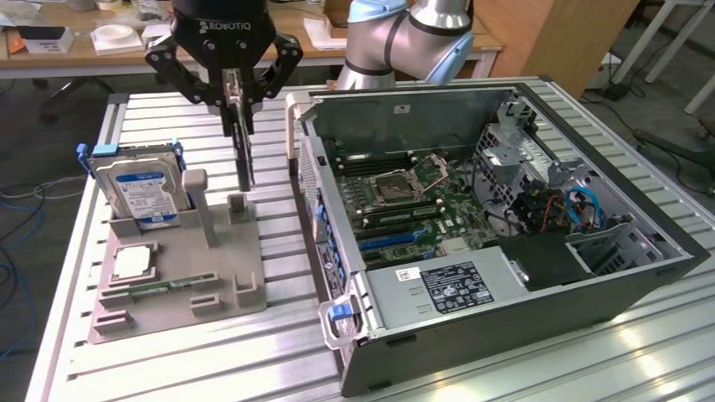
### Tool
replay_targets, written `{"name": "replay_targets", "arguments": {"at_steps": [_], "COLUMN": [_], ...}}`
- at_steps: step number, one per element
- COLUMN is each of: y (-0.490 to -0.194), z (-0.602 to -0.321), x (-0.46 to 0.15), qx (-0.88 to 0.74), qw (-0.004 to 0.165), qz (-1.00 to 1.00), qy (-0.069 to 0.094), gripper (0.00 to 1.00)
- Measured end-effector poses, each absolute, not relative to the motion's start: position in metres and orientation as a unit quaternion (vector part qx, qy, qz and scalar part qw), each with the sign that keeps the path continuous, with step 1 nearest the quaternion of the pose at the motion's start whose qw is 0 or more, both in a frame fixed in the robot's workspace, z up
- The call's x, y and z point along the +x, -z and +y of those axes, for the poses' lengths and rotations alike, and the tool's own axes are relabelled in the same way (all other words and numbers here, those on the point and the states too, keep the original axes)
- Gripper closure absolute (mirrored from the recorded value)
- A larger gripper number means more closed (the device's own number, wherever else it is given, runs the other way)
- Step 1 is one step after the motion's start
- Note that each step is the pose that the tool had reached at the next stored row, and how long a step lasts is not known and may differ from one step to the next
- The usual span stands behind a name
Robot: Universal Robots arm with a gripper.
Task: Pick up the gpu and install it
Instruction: 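Pick up the gpu and move the gpu toward the slot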
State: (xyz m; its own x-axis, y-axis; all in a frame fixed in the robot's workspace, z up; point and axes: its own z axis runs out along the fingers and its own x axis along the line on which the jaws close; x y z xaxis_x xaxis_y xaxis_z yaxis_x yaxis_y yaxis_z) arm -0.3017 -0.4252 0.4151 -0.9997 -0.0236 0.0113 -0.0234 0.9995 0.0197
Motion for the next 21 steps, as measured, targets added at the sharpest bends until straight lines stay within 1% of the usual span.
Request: {"name": "replay_targets", "arguments": {"at_steps": [21], "y": [-0.415], "z": [-0.425], "x": [-0.283], "qx": [0.012], "qw": [0.006], "qz": [-1.000], "qy": [0.010], "gripper": [0.74]}}
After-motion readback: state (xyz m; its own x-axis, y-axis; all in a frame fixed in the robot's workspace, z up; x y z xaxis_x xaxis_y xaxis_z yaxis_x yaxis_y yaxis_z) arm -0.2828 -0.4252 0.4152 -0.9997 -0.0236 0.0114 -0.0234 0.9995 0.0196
